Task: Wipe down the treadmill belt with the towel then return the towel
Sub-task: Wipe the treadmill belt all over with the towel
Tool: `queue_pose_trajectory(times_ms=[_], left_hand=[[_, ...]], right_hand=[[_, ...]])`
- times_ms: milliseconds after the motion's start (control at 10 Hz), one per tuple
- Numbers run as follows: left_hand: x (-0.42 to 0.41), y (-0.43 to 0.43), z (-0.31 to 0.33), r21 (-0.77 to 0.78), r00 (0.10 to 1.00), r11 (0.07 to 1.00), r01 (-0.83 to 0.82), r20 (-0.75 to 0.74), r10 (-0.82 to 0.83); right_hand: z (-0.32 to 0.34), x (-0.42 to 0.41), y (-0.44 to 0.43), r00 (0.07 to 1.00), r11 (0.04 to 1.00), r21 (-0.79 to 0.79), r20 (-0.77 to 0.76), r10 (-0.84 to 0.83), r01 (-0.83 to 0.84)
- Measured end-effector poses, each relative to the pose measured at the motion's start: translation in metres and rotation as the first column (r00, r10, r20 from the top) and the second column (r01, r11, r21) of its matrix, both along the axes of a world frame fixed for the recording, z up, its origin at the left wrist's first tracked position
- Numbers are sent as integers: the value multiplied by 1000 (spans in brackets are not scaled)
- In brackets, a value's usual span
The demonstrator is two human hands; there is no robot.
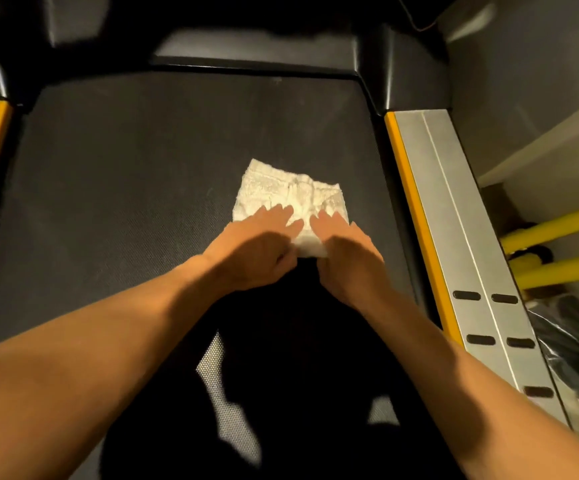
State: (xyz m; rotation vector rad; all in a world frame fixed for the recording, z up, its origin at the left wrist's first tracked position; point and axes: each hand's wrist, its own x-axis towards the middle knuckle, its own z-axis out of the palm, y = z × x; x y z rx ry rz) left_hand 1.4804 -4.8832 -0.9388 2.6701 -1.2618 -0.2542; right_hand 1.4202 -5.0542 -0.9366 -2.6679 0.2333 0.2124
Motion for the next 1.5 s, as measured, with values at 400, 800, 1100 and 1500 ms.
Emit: queue_pose_trajectory(times_ms=[400, 800, 1100, 1500], left_hand=[[1, -38, -8, -36, 999, 998, -47, 13, 48], [-4, -59, -12, -111, 992, 992, 68, -102, -79], [-10, -79, -10, 7, 985, 992, 124, 117, -124], [-17, -51, -1, -28, 995, 995, 101, 6, -100]], right_hand=[[-9, 16, -16, 996, 996, -56, -48, -73, 70], [-8, 16, -25, 907, 851, 321, -214, -362, 416], [-27, -26, -51, 783, 428, 719, -262, -564, 548], [2, -59, -10, 956, 918, 280, -1, -293, 281]])
